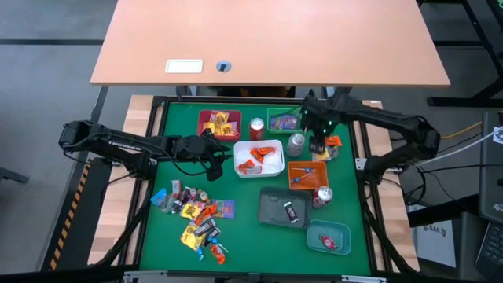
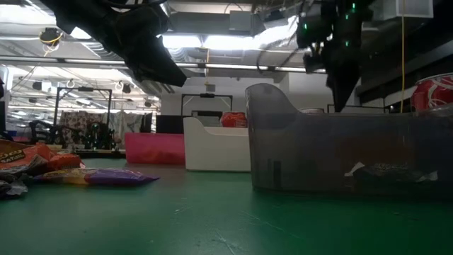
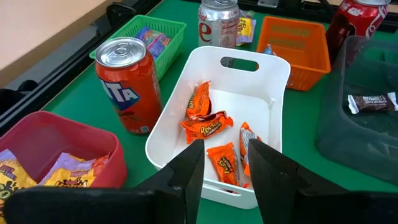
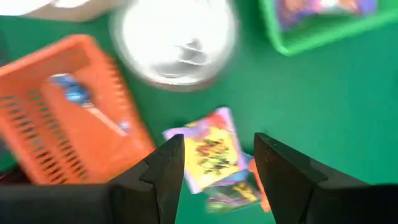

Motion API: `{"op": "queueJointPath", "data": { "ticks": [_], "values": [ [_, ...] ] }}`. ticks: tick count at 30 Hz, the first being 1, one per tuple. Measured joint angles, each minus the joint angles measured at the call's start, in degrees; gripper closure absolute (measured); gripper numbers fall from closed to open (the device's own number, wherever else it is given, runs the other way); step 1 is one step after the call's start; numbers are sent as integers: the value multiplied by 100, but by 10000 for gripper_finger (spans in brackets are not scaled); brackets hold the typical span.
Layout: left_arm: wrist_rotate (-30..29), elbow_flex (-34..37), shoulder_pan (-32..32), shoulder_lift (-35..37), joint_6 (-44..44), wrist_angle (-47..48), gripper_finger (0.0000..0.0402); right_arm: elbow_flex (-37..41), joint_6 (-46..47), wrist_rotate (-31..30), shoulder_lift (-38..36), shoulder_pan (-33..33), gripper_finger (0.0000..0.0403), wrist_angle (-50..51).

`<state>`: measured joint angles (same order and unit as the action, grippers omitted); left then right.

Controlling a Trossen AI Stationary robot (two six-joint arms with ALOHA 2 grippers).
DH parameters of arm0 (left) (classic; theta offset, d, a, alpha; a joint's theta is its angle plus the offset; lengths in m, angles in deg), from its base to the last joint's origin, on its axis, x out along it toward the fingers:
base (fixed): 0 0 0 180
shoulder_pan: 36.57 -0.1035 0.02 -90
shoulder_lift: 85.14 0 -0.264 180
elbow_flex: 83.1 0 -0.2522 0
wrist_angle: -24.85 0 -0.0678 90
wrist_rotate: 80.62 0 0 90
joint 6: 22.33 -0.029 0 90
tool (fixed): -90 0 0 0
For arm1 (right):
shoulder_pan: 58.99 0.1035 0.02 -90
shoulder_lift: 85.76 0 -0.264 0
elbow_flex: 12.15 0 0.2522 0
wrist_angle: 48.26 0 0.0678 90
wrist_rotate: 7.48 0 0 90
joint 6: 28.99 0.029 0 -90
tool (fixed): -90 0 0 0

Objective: Sort candy
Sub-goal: Put the orange candy into the white bin

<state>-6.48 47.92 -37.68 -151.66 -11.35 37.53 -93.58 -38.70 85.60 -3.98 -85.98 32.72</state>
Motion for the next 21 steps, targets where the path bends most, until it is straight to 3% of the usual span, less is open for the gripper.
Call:
{"op": "queueJointPath", "data": {
  "ticks": [7,14,21],
  "values": [
    [0,0,2,0,46,-2,288,977,-130,4,2,-1076,214,-605],
    [-106,0,2,2,46,-4,288,1793,-71,-45,4,-1604,214,-1117],
    [-170,0,0,2,47,-4,288,1943,896,-978,4,-1631,214,-1645]
  ]
}}
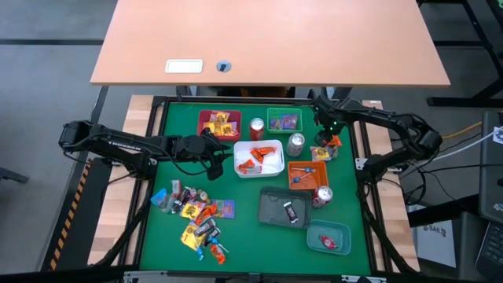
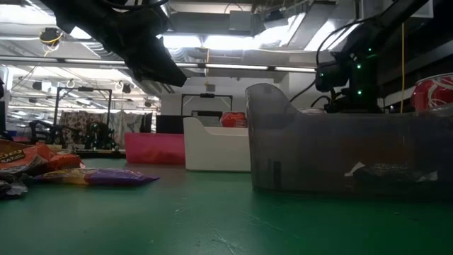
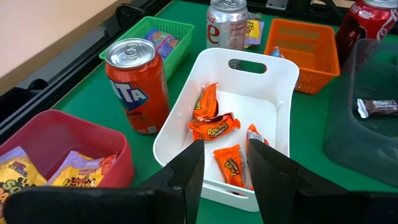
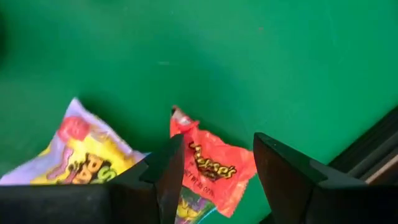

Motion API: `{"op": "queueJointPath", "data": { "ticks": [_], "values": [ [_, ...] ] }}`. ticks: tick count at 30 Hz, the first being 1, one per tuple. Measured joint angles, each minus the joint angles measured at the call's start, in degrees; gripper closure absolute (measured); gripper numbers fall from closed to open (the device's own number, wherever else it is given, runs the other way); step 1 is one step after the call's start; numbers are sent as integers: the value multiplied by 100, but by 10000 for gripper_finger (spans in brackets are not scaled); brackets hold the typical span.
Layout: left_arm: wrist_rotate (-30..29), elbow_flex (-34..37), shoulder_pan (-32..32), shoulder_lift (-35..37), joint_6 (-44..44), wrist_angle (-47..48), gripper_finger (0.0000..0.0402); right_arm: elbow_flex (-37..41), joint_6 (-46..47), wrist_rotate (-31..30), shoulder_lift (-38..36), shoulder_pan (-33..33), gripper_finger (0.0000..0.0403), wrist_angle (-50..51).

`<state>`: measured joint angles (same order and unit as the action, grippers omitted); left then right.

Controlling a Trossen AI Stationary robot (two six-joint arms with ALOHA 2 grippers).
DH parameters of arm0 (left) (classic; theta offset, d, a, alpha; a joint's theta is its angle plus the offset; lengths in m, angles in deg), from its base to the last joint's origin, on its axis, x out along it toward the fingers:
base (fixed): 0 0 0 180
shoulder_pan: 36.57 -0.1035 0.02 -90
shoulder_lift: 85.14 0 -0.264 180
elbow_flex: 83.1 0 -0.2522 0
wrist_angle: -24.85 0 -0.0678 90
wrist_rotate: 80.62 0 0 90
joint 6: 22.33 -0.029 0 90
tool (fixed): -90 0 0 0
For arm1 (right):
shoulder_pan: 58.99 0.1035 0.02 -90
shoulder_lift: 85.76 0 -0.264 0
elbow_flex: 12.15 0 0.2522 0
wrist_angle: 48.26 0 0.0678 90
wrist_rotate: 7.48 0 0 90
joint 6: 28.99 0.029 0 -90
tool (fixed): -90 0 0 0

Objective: Sort candy
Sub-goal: Put the orange candy into the white bin

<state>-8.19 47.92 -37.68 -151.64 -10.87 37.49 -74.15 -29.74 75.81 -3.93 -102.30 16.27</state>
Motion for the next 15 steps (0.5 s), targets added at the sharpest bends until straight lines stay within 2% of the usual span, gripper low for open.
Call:
{"op": "queueJointPath", "data": {
  "ticks": [2,7,15],
  "values": [
    [0,0,0,0,1,0,288,0,11,-24,0,1,214,37],
    [0,0,0,0,1,0,288,0,-659,-41,0,7,214,640],
    [0,0,0,0,1,0,288,0,-708,-279,86,15,214,753]
  ]
}}
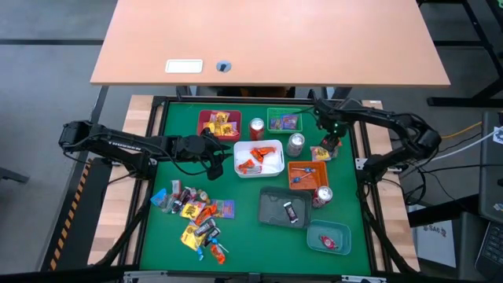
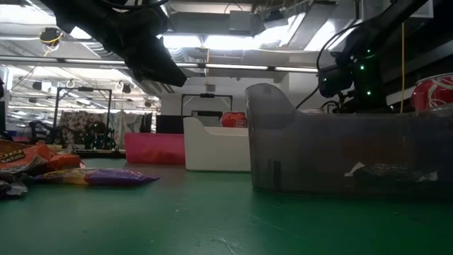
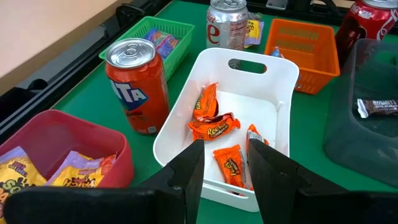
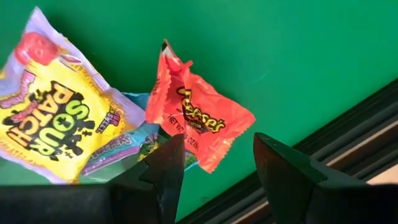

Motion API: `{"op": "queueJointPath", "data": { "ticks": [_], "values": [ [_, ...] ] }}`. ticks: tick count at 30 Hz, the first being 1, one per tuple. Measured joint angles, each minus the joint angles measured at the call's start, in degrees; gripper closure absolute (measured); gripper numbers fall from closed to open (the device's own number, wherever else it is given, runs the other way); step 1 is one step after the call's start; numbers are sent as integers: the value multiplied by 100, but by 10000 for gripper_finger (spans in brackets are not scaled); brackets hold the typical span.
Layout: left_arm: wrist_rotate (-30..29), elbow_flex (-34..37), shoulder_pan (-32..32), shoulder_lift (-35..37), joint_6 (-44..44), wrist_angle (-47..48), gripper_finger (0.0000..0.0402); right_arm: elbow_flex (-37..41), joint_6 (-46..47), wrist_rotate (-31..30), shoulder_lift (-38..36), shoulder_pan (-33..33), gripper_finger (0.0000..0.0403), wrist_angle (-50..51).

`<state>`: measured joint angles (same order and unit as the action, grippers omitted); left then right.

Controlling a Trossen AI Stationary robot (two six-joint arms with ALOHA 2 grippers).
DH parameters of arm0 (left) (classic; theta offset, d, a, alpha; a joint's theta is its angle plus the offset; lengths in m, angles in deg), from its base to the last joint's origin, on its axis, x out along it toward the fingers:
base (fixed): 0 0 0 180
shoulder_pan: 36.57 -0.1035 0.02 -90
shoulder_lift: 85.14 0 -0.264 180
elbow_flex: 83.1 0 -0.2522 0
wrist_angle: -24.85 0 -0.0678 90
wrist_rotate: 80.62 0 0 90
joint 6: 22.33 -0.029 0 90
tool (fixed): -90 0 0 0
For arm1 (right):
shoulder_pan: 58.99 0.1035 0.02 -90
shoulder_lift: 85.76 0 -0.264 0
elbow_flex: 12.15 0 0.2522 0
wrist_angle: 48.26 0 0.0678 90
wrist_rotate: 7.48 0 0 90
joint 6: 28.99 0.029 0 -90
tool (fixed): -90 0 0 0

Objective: Sort candy
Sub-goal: Put the orange candy into the white bin

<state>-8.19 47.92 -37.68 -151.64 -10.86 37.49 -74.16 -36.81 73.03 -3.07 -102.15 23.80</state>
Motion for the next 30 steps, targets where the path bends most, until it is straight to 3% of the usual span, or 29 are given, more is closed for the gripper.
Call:
{"op": "queueJointPath", "data": {
  "ticks": [11,19,30],
  "values": [
    [0,0,0,0,2,0,288,0,-157,-60,491,3,214,-472],
    [1,0,0,0,2,-1,288,-5,-325,461,953,3,214,-571],
    [1,0,0,0,2,0,288,-9,-509,439,1016,3,214,-633]
  ]
}}
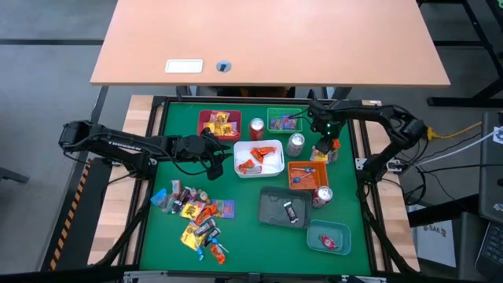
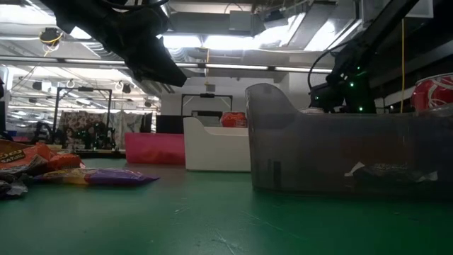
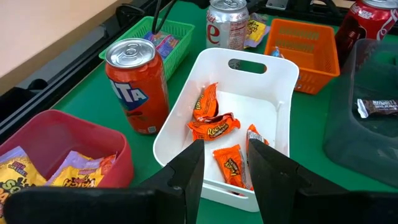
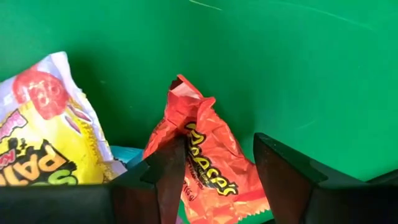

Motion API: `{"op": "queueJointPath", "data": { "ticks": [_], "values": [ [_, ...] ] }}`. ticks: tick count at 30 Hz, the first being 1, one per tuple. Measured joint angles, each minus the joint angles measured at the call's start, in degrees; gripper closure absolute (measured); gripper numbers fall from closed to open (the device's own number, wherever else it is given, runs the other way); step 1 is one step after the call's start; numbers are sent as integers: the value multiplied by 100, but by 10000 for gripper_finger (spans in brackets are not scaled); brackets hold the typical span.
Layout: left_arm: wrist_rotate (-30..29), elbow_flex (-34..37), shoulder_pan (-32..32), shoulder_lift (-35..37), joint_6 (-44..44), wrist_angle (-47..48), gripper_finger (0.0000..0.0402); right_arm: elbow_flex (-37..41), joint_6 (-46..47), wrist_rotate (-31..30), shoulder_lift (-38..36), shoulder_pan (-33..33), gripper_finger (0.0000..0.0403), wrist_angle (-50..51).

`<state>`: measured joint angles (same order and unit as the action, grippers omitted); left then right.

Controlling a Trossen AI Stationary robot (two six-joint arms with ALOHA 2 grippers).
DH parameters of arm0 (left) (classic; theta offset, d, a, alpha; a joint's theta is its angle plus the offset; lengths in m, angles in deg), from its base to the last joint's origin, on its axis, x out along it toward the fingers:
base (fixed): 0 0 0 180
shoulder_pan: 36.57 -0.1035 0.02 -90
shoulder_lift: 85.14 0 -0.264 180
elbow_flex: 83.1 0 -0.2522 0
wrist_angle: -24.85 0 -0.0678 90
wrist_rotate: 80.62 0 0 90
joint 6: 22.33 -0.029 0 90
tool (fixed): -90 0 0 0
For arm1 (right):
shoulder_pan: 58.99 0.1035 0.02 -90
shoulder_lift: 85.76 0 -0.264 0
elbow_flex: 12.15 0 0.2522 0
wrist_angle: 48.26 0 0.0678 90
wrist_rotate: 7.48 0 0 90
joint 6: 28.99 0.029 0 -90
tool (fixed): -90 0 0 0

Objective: Sort candy
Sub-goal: Put the orange candy into the white bin

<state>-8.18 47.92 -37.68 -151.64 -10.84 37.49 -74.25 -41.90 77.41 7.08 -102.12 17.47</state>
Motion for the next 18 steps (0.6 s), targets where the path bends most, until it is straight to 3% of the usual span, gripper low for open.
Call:
{"op": "queueJointPath", "data": {
  "ticks": [18],
  "values": [
    [1,0,0,0,-2,0,288,9,-7,108,4,0,334,26]
  ]
}}
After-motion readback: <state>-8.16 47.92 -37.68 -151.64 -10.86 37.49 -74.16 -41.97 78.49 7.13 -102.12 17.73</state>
